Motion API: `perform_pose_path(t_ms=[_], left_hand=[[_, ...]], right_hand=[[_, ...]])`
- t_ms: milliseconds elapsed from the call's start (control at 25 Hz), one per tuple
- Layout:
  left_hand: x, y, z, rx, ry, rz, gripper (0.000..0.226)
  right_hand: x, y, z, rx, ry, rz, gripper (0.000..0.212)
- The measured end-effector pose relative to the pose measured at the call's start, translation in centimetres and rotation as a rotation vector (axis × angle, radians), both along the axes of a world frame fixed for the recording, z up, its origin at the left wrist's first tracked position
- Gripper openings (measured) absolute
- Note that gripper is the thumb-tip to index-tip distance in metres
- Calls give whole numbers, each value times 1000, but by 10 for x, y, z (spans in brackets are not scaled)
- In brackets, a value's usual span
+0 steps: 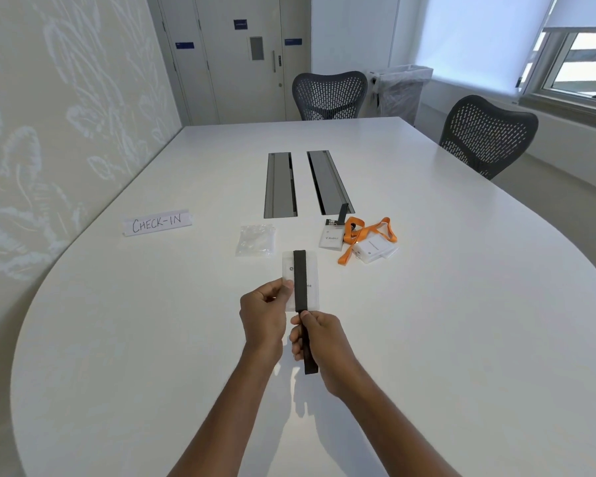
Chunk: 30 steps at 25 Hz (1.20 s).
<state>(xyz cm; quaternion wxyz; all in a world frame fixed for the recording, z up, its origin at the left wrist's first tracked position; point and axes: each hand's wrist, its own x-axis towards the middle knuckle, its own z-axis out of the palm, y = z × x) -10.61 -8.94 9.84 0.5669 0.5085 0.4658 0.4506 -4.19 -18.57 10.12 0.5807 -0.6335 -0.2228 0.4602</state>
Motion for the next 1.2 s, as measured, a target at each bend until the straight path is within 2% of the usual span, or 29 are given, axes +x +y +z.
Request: perform_pose_path(t_ms=[120,240,320,440,560,720,800,960,1080,1200], left_hand=[[-4,-10,-6,152,108,-3,11],[-7,-19,-14,220,141,-34,8],[-9,-20,-20,250,155,-51,10],[-8,-21,-23,262,160,-90,12],[-5,-20,-23,195,103,-134,14],[-6,-15,-24,73,66,-190,14],[-6,-14,-27,45,64,-217,13],[-1,-17,-32,-37,22,-183,13],[2,-19,-34,-104,12,-163,15],[3,-17,-37,-155,8,-166,11]], right_hand=[[11,-2,15,-70,146,57,38],[25,0,25,-85,171,65,38],[35,2,28,-97,117,35,40],[40,9,26,-75,-110,-72,43],[36,12,14,0,-387,-153,45],[47,13,-7,61,-805,14,35],[56,16,-12,36,-903,69,27],[65,24,-17,31,-911,36,16],[72,29,-19,37,-876,-90,10],[78,31,-18,42,-758,-131,28]])
